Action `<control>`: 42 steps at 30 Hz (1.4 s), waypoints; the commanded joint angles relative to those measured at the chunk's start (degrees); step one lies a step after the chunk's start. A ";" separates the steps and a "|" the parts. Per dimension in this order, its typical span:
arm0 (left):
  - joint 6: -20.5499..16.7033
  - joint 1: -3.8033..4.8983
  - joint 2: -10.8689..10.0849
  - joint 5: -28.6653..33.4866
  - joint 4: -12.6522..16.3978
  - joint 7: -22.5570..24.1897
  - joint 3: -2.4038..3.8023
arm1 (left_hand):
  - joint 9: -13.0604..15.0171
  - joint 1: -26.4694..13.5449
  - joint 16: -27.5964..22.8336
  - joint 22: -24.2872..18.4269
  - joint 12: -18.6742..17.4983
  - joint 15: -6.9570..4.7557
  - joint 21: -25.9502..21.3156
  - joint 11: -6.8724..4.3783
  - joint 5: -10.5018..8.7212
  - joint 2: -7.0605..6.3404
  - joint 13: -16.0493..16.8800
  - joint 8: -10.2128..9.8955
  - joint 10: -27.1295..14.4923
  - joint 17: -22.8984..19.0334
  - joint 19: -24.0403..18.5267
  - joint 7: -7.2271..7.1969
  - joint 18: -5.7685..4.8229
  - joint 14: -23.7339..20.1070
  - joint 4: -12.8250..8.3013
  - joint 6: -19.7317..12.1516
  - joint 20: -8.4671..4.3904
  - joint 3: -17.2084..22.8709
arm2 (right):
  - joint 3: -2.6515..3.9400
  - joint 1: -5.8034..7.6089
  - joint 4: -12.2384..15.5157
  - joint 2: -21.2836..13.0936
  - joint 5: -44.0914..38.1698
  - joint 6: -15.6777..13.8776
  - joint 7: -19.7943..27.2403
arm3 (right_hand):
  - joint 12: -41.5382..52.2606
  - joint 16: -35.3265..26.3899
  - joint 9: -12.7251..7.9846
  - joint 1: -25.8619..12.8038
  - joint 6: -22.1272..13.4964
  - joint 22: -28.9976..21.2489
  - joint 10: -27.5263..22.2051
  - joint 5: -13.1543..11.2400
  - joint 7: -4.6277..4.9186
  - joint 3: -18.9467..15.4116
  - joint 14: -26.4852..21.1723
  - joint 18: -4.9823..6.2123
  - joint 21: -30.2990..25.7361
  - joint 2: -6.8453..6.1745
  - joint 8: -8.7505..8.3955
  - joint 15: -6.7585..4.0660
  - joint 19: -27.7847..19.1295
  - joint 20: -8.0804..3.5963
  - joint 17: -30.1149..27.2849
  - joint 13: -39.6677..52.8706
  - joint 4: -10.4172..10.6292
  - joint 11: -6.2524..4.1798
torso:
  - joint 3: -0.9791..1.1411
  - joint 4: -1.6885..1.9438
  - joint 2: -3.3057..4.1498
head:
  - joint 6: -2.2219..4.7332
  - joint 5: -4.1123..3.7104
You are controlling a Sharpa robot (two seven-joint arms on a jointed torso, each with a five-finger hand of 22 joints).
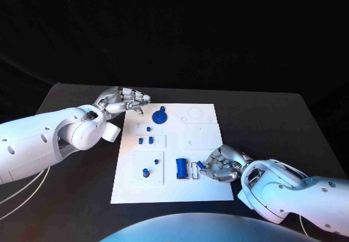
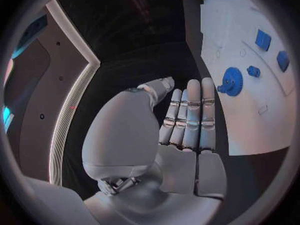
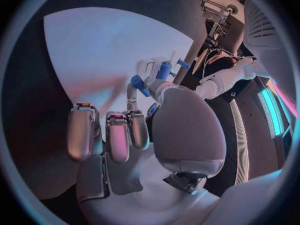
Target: Assemble the parts on the task board
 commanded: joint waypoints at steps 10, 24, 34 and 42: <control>0.39 0.03 0.18 0.29 0.26 0.55 0.06 | -0.03 -0.03 -0.10 -0.10 0.31 -0.13 -0.24 -0.02 0.22 0.55 0.06 0.35 -0.60 -0.11 -0.26 0.32 0.77 -0.34 -0.21 -0.20 0.12 -0.18 | 0.00 -0.06 -0.67 1.85 1.97 1.12 0.11 | 0.15 0.06 0.09 -2.74 0.41 11.46 4.16 -0.02 -0.50 5.95 5.64 -0.32 -0.05 -0.18 0.30 -0.33 1.64 -0.16 12.32 11.62 -6.22 -0.19 | 0.06 -0.04 -0.03 | -0.30 0.20; 0.53 0.04 0.23 0.29 0.24 0.46 0.06 | -0.04 -0.14 -0.09 -0.11 0.35 -0.11 -0.26 -0.01 0.20 0.55 0.06 0.36 -0.63 -0.12 -0.27 0.33 0.75 -0.34 -0.14 -0.21 0.13 -0.21 | 0.00 -0.07 -0.98 2.50 2.15 1.95 0.13 | 0.42 0.10 -0.22 -8.47 1.23 11.42 4.24 -0.33 -0.18 -3.41 5.66 -0.30 -0.20 -0.83 -0.15 -0.11 1.60 0.02 12.44 11.81 -2.88 0.08 | 0.08 -0.06 0.01 | -0.14 0.32; 0.51 0.04 0.20 0.29 0.24 0.41 0.06 | -0.04 -0.24 -0.07 -0.13 0.39 -0.09 -0.29 0.00 0.20 0.56 0.05 0.37 -0.65 -0.12 -0.28 0.33 0.75 -0.34 -0.08 -0.22 0.14 -0.25 | 0.00 -0.07 -1.63 2.67 2.32 1.97 0.66 | 0.50 0.11 -0.41 -9.34 1.52 11.42 4.27 -0.30 -0.18 -12.31 5.67 -0.30 -0.20 -0.64 -0.61 -0.08 1.60 0.05 12.49 11.90 1.10 0.11 | 0.08 -0.07 -0.04 | -0.07 0.35; 0.47 0.04 0.19 0.29 0.26 0.38 0.06 | -0.04 -0.24 -0.07 -0.13 0.39 -0.09 -0.29 0.00 0.20 0.56 0.05 0.37 -0.65 -0.12 -0.28 0.33 0.75 -0.34 -0.08 -0.22 0.14 -0.25 | 0.00 -0.07 -2.21 2.89 2.34 1.99 0.91 | 0.55 0.10 -0.43 -9.30 1.57 11.42 4.29 -0.28 -0.21 -14.19 5.66 -0.29 -0.24 -0.31 -0.68 -0.10 1.59 0.04 12.48 11.93 1.75 0.09 | 0.07 -0.06 0.01 | -0.06 0.27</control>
